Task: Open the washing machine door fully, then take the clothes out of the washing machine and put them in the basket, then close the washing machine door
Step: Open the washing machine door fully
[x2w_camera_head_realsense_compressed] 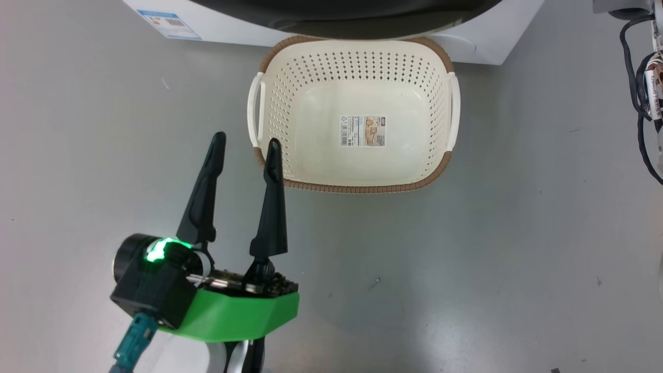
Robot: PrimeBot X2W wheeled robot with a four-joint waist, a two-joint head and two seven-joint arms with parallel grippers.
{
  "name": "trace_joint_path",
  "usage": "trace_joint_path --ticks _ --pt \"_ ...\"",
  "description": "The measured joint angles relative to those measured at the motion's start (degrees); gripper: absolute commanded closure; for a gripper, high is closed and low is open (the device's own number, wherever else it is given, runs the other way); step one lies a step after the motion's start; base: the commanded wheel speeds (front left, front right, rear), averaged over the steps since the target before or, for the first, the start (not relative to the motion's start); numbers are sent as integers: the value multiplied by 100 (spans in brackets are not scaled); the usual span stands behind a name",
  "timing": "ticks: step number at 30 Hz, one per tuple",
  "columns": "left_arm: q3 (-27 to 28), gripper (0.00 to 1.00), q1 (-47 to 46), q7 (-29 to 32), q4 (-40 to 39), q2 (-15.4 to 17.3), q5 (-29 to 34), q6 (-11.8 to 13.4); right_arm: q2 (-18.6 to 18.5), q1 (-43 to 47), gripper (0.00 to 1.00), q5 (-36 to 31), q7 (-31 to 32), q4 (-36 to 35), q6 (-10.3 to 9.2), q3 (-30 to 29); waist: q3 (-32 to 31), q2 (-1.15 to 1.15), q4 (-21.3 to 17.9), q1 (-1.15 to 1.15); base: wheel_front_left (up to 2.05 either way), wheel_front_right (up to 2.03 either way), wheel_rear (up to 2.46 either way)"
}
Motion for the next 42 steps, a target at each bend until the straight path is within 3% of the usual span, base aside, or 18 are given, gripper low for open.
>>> trace_joint_path --ticks 12,42 --pt "85 0 4 0 47 1 21 -9 108 94 100 225 263 -135 1 29 -214 0 -106 0 0 0 0" --pt "321 0 292 0 278 2 215 -204 386 1473 100 535 646 -514 1 421 -1097 0 -347 0 0 0 0"
